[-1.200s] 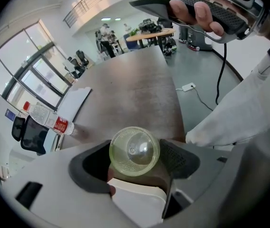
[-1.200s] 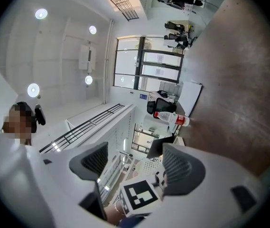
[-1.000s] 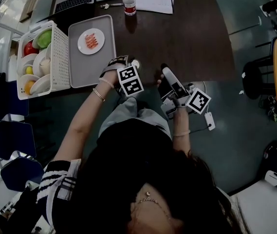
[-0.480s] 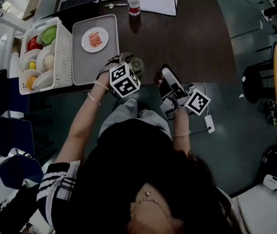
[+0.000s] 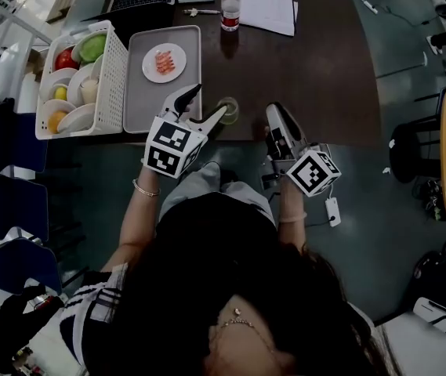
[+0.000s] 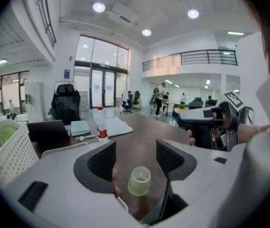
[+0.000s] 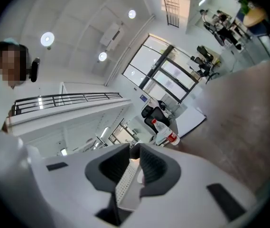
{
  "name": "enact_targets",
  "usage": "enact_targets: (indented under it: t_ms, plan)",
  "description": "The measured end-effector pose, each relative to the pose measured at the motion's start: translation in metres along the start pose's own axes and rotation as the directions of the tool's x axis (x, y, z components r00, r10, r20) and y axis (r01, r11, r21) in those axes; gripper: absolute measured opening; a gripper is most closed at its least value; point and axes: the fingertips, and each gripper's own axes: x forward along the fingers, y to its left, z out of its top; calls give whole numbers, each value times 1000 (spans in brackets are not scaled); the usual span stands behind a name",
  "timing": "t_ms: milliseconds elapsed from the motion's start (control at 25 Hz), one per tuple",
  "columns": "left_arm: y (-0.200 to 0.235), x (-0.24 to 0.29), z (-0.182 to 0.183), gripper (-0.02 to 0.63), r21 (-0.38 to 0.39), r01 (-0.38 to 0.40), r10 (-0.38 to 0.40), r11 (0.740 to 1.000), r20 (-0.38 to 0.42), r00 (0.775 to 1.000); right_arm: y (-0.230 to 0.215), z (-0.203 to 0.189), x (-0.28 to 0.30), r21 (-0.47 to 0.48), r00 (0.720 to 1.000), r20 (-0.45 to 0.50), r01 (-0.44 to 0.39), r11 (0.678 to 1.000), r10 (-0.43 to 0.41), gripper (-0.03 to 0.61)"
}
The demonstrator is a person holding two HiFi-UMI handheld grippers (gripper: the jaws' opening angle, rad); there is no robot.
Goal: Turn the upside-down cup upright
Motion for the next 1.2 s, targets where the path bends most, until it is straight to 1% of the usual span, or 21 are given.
enact_targets:
  t_ms: [40,120,200,280,320,360,480,640,720,800,880,960,1040,1120,1200]
  plan:
    - [3,-6,5,259,-32,-22,23,999,35,999,1,1,0,-37,1000,0,11,999,-11,70]
    - [10,-18,14,228,-99,-52,61,994,97,993,4,2,1,-129,999,-10,36,991,-38,58]
    - [17,-30,22,188,-171,-68,95,983,157,983,8,0,3,-225,997,-27,61,972,-68,55]
    - [26,-45,30,97,-243,-88,143,966,221,965,12,-3,4,-305,994,-44,78,949,-96,49]
    - [30,-52,34,32,-273,-96,167,957,249,954,14,-4,5,-338,993,-52,83,938,-106,46]
    - [33,-59,36,3,-296,-99,183,950,271,945,16,-5,6,-365,992,-58,85,927,-114,35]
    - [36,-70,41,3,-347,-78,193,935,309,931,21,-9,9,-437,988,-77,87,895,-134,18]
    - [39,-76,34,3,-438,-77,222,896,291,930,24,-16,12,-518,978,-111,93,850,-175,18]
    - [40,-76,28,3,-445,-97,237,890,270,933,23,-18,14,-548,974,-120,98,830,-194,18]
    - [40,-74,24,3,-428,-124,246,895,241,939,22,-19,14,-569,970,-128,100,816,-208,18]
    - [37,-73,23,3,-426,-114,233,898,239,943,21,-21,15,-580,967,-135,100,809,-217,18]
    - [33,-72,23,3,-452,-71,203,889,250,947,21,-22,15,-584,965,-141,98,805,-220,17]
    - [28,-69,22,3,-468,-46,176,882,238,955,22,-22,15,-588,965,-146,92,804,-217,18]
    - [24,-67,21,3,-467,-43,165,883,224,961,23,-22,13,-587,967,-152,78,806,-204,17]
    - [20,-67,22,3,-471,-31,160,882,238,958,27,-22,11,-579,972,-156,55,814,-177,18]
